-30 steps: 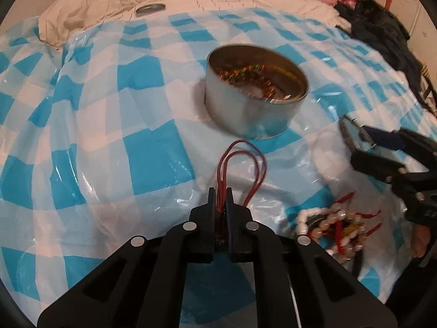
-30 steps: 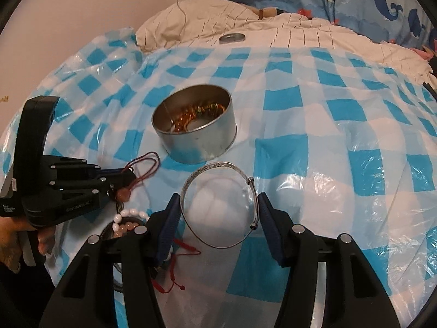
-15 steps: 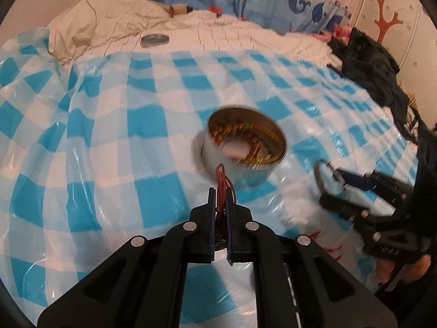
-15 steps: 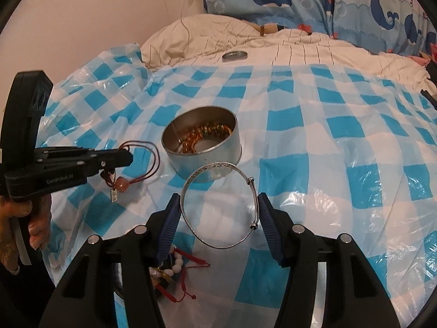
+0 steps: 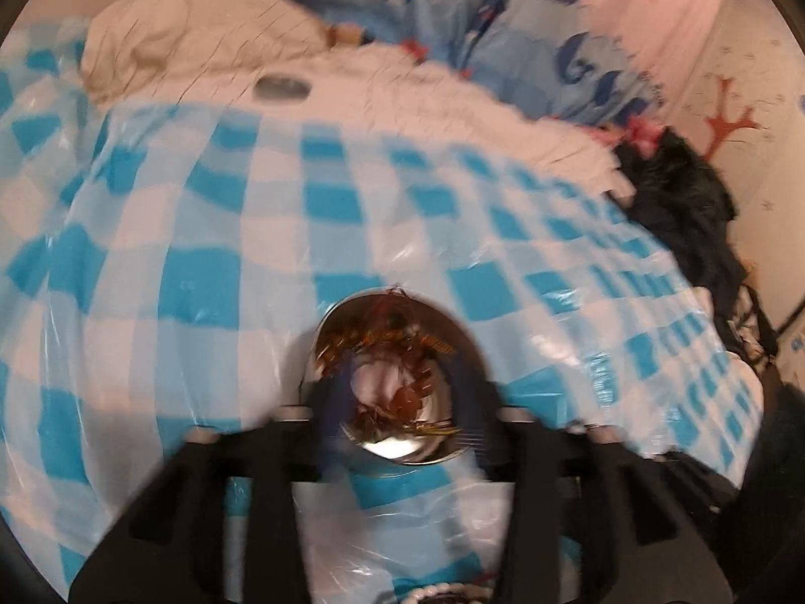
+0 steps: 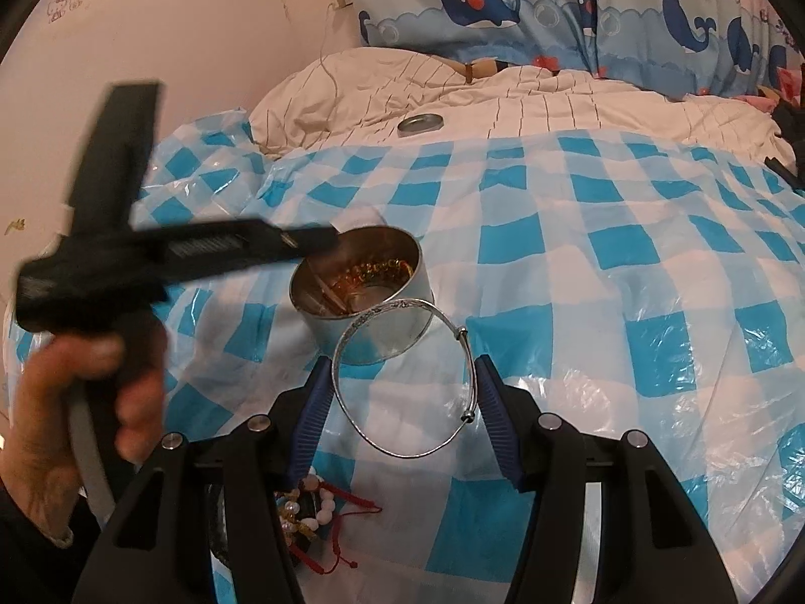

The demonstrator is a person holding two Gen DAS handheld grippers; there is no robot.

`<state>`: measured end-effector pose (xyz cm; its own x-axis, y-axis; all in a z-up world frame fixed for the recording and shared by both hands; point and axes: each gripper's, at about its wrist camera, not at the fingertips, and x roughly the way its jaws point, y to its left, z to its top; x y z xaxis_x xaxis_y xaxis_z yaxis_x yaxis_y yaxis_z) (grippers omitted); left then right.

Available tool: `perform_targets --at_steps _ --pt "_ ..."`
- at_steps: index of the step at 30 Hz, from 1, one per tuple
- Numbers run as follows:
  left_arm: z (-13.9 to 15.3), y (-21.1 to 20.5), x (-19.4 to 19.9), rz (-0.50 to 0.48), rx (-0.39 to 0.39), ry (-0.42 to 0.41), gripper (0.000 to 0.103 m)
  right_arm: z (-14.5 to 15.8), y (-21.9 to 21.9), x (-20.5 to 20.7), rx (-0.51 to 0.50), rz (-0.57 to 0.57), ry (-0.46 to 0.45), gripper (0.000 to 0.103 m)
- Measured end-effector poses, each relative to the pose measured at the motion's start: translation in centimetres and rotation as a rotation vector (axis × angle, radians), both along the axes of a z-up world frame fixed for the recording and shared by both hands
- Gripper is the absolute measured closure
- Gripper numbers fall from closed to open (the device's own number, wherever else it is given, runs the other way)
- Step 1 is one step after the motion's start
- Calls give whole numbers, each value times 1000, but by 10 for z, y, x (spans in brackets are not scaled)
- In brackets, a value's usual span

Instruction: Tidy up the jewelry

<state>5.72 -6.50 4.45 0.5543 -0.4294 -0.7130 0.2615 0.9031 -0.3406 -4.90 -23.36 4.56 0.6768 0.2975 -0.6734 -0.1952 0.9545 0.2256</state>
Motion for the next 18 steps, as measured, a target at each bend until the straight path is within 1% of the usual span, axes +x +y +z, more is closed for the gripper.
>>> perform_targets --at_steps 2,4,6,11,14,17,18 --pt "-2 2 -1 -1 -14 10 55 1 2 2 -9 -4 -12 47" --pt "4 9 -6 13 -5 -13 45 4 5 6 -21 -5 -30 47" --pt "9 21 -9 49 -7 -32 41 8 11 12 -13 3 -44 47" --pt "11 54 -12 133 2 -18 37 18 37 41 -33 46 -77 47" --pt "13 69 -15 167 11 -23 33 13 55 65 -67 73 -72 47" --pt "14 76 -18 173 16 -26 30 -2 67 89 -96 96 -36 47" --pt "14 78 -18 173 17 -25 29 -4 68 91 -109 94 -31 47"
